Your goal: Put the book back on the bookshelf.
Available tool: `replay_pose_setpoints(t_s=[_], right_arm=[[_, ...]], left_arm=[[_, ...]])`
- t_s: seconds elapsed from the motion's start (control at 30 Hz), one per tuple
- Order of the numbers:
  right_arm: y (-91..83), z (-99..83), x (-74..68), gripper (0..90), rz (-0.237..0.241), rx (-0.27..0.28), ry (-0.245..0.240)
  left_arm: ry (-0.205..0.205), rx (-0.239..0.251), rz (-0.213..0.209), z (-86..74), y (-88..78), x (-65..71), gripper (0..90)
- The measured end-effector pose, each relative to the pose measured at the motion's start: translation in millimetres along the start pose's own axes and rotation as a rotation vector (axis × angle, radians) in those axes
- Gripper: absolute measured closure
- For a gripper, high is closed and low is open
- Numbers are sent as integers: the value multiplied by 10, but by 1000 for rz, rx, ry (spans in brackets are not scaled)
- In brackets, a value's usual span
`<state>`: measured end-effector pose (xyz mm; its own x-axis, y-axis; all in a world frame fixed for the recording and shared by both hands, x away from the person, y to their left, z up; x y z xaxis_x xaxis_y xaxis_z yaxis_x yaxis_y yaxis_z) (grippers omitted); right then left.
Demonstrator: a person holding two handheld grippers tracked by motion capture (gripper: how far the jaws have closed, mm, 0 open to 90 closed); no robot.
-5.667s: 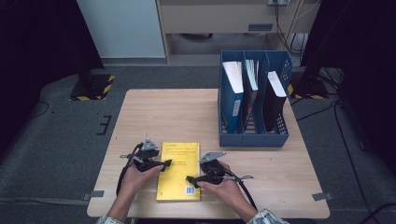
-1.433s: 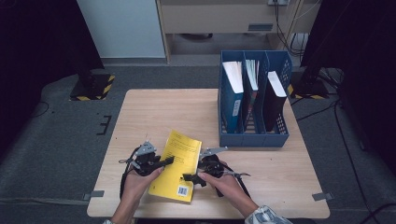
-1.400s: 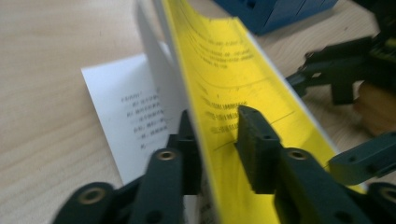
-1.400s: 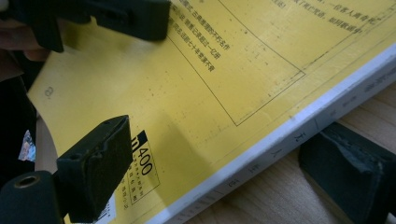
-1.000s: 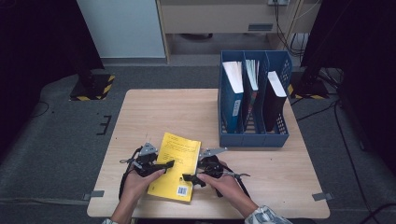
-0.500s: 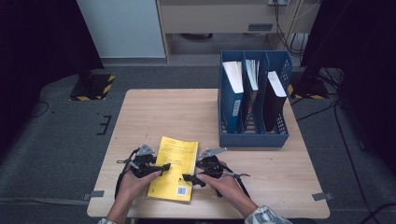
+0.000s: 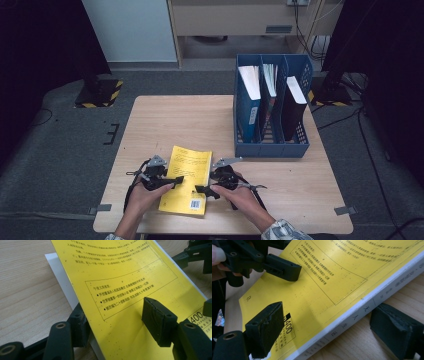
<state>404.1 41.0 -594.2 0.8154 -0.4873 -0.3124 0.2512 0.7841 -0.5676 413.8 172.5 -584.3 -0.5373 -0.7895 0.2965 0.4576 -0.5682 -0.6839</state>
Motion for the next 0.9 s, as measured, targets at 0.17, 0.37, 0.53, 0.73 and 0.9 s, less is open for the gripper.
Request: replay_pose_setpoints(t_s=[0.17, 0.37, 0.53, 0.73, 0.9], right_arm=[[18, 28, 18, 160, -5, -10, 5], [63, 72, 21, 214, 10, -4, 32], [81, 67, 19, 252, -30, -1, 14], [77, 61, 29, 270, -36, 15, 18], [77, 62, 29, 272, -34, 18, 17]], left_arm=[[3, 1, -4, 4, 21, 37, 412], [-1, 2, -13, 6, 27, 44, 411], [-22, 14, -37, 18, 15, 30, 382], [8, -3, 44, 5, -22, -50, 273], [4, -19, 46, -43, -46, -66, 275]])
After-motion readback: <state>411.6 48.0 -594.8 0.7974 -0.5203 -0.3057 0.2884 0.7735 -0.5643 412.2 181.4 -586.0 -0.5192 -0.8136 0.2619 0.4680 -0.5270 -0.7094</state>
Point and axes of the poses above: each handheld gripper's, and its own axes: y roughly forward along the jaws, z roughly out of its top, x roughly to its right, the point moved 10 cm from there along y, roughly forward along the jaws, and after that the axes turned 7 degrees about -y, right-handed, at the moved point
